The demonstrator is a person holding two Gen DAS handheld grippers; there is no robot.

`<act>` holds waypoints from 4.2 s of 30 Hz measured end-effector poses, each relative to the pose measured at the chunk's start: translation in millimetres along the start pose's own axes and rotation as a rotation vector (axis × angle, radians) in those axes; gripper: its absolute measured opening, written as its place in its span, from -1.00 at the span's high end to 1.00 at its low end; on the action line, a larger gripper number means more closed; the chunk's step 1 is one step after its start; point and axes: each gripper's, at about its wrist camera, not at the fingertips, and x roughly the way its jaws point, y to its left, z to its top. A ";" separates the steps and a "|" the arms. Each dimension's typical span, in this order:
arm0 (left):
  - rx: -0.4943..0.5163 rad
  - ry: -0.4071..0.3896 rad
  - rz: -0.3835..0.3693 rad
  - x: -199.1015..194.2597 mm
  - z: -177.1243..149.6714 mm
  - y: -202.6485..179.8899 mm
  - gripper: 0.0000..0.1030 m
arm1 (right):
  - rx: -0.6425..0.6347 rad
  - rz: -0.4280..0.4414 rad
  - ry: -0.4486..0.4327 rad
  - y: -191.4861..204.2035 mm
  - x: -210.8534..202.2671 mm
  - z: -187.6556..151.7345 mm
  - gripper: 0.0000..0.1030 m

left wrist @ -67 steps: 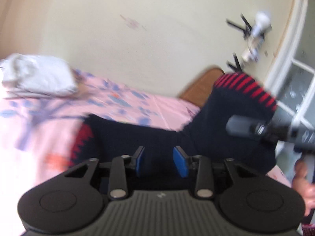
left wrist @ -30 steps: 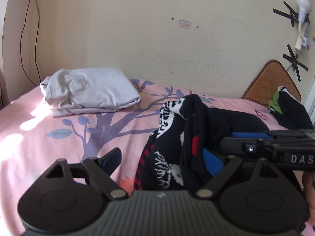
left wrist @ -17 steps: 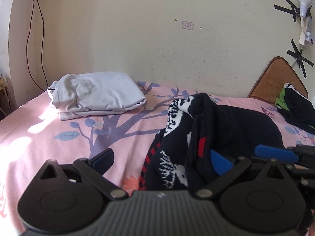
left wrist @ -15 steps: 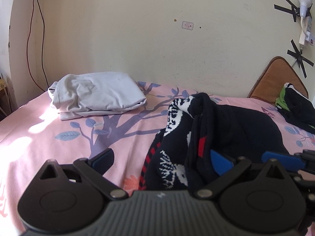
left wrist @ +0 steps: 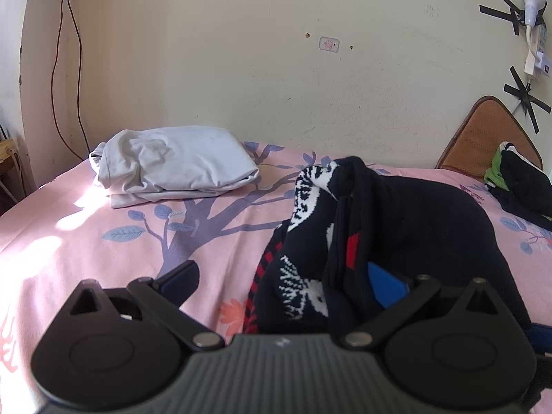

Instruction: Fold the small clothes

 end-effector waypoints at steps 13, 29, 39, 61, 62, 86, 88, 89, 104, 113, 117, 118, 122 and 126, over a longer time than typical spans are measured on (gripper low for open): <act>0.005 0.013 0.031 -9.2 -5.6 -5.0 -1.00 | 0.144 -0.039 -0.087 -15.4 -14.4 -5.5 -0.01; 0.051 -0.016 0.080 -13.4 -7.3 -12.9 -1.00 | 0.531 0.083 -0.055 -70.5 -8.6 -8.6 -0.62; 0.043 -0.015 0.074 -14.1 -7.5 -12.3 -1.00 | 0.517 0.071 -0.054 -69.3 -6.0 -7.3 -0.66; 0.048 -0.024 0.076 -16.1 -8.3 -13.2 -1.00 | 0.458 0.015 -0.024 -62.0 -1.0 -5.8 -0.69; 0.048 -0.024 0.077 -16.2 -8.6 -13.4 -1.00 | 0.456 0.013 -0.023 -61.7 -0.8 -5.8 -0.69; 0.054 -0.036 0.075 -18.7 -10.2 -13.1 -1.00 | 0.421 -0.027 -0.016 -52.7 1.3 -5.7 -0.78; 0.054 -0.036 0.075 -19.0 -10.4 -13.1 -1.00 | 0.421 -0.028 -0.016 -52.3 1.3 -5.7 -0.78; 0.054 -0.036 0.076 -19.0 -10.5 -13.2 -1.00 | 0.421 -0.028 -0.017 -52.2 1.3 -5.6 -0.78; 0.048 -0.060 0.075 -25.4 -14.5 -13.6 -1.00 | 0.412 -0.028 -0.013 -51.4 2.0 -6.1 -0.83; -0.018 -0.015 0.012 -25.2 -17.1 -0.6 -1.00 | 0.403 -0.026 -0.009 -51.1 3.4 -5.3 -0.87; -0.150 0.050 -0.094 -16.1 -17.9 22.9 -1.00 | 0.382 -0.039 0.002 -48.4 5.5 -3.8 -0.87; -0.180 0.067 -0.122 -13.6 -18.4 28.1 -1.00 | 0.378 -0.044 0.005 -47.7 6.0 -3.2 -0.87; -0.149 0.101 -0.172 -9.3 -15.6 31.1 -1.00 | 0.307 -0.068 0.051 -40.4 17.0 4.3 -0.87; -0.143 0.107 -0.221 -6.8 -15.4 35.8 -1.00 | 0.252 -0.069 0.091 -33.0 40.6 13.2 -0.87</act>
